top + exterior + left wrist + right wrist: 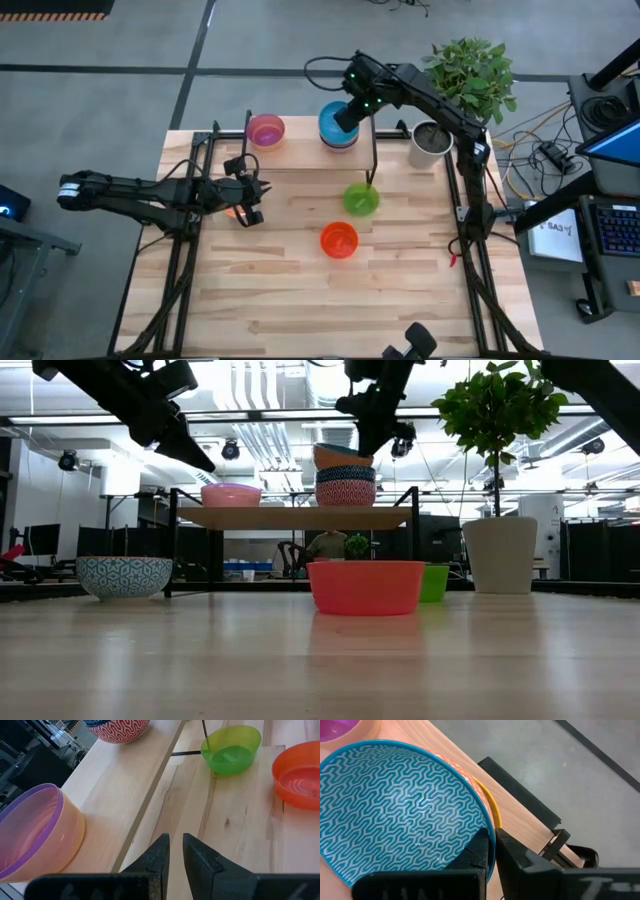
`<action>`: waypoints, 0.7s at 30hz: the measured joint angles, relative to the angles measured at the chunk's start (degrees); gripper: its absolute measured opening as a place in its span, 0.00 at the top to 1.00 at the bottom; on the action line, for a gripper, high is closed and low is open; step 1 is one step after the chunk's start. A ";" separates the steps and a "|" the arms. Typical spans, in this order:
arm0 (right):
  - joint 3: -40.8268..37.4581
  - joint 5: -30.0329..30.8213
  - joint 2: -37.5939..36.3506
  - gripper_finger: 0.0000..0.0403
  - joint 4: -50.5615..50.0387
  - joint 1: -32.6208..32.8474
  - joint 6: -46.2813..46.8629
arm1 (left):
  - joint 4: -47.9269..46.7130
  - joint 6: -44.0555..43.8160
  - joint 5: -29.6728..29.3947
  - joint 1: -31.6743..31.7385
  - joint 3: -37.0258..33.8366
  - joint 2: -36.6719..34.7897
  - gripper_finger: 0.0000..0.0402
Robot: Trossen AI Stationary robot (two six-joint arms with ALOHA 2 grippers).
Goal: Place and stack bowls onto a shelf
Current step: Stack the light blue patterned bowl on top of the yellow patterned bowl on the shelf
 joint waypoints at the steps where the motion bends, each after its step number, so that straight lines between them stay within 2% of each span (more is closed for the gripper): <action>1: 0.00 0.04 0.17 0.97 0.01 0.00 -0.03 | 0.00 0.01 0.01 0.01 0.00 0.00 0.91; 13: 0.00 0.39 0.40 0.96 0.04 0.00 -0.83 | 0.00 0.13 0.01 -0.01 0.00 0.00 0.91; 21: 0.00 0.54 0.39 0.79 0.24 0.00 0.41 | -0.02 0.21 0.00 -0.01 0.00 0.00 0.91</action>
